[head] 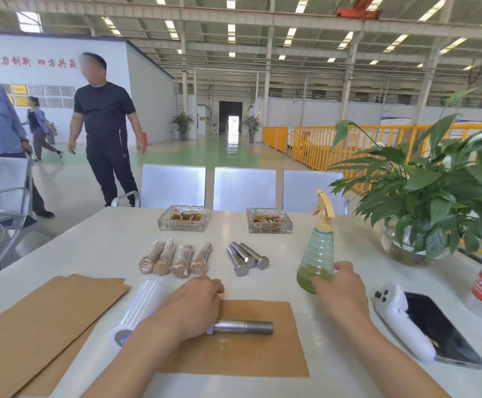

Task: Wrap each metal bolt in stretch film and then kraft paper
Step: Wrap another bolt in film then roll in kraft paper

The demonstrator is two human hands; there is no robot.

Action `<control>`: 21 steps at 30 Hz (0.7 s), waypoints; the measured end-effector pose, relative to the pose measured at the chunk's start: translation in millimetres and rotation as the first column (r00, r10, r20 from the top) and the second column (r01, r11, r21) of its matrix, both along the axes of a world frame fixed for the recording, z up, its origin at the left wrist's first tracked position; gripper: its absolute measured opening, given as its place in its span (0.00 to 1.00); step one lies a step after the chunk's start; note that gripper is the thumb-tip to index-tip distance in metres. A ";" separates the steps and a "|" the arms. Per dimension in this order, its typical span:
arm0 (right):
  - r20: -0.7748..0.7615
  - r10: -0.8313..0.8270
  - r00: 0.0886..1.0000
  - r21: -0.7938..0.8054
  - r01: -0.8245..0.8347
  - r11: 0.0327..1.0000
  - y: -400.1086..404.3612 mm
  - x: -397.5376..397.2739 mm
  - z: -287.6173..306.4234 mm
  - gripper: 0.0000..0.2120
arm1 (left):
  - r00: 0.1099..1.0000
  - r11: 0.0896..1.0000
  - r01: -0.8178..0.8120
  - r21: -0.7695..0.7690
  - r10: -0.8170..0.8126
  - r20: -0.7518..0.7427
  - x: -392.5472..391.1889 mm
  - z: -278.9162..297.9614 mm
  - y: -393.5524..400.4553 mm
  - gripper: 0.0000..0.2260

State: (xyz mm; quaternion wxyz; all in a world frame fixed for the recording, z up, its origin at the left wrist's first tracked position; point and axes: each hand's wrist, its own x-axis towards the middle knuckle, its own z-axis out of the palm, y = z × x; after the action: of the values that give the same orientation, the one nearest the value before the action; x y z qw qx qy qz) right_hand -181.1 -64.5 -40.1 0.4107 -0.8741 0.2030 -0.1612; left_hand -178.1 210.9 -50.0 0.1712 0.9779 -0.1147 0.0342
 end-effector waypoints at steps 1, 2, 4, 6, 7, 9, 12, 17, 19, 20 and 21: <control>0.039 -0.003 0.999 -0.046 0.005 0.999 3.9 -4.1 -1.8 0.20 | 1.000 1.000 -0.002 0.012 0.002 -0.005 1.7 -0.6 0.2 0.18; 0.075 0.004 0.997 -0.088 0.003 0.996 7.4 -8.2 -2.8 0.18 | 1.000 1.000 -0.004 0.018 0.004 -0.001 3.5 -1.1 0.1 0.17; 0.128 0.032 0.991 -0.135 -0.015 0.991 14.1 -14.3 -1.4 0.14 | 1.000 1.000 -0.010 0.028 0.010 0.007 6.0 -1.2 0.8 0.16; 0.138 0.123 0.983 -0.165 -0.100 0.981 20.5 -16.9 1.0 0.10 | 1.000 0.999 -0.019 0.041 0.019 0.001 6.9 -0.3 2.1 0.15; 0.124 0.197 0.972 -0.184 -0.173 0.968 24.0 -16.8 1.4 0.09 | 1.000 0.999 -0.025 0.042 0.025 -0.003 7.3 -0.2 2.6 0.14; 0.054 0.353 0.934 -0.243 -0.331 0.912 31.8 -14.7 1.4 0.10 | 0.999 0.999 -0.037 0.039 0.037 -0.003 8.3 -0.7 1.3 0.12; -0.157 0.500 0.851 -0.318 -0.523 0.791 40.9 -4.1 -4.5 0.15 | 0.999 0.997 -0.047 0.057 0.047 -0.002 9.5 -1.9 -1.5 0.11; -0.337 0.515 0.788 -0.411 -0.615 0.673 46.6 11.1 -10.1 0.19 | 0.998 0.997 -0.024 0.067 0.028 -0.051 13.0 0.5 -1.5 0.10; -0.335 0.524 0.783 -0.370 -0.621 0.691 47.0 15.0 -6.1 0.13 | 0.996 0.997 -0.019 0.072 0.025 -0.088 13.6 2.9 -0.5 0.11; -0.334 0.529 0.780 -0.352 -0.624 0.698 47.2 16.1 -4.0 0.09 | 0.995 0.997 -0.018 0.073 0.026 -0.099 14.2 3.7 -0.5 0.10; -0.334 0.533 0.777 -0.349 -0.628 0.696 47.2 17.4 -2.8 0.05 | 0.994 0.997 -0.022 0.077 0.030 -0.104 14.0 4.6 -0.6 0.08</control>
State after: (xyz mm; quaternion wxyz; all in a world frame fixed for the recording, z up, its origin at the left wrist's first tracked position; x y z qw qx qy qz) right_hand -163.7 -17.3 -42.9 0.2075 -0.9741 -0.0853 0.0278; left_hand -164.1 210.3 -45.4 0.1395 0.9856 -0.0938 -0.0193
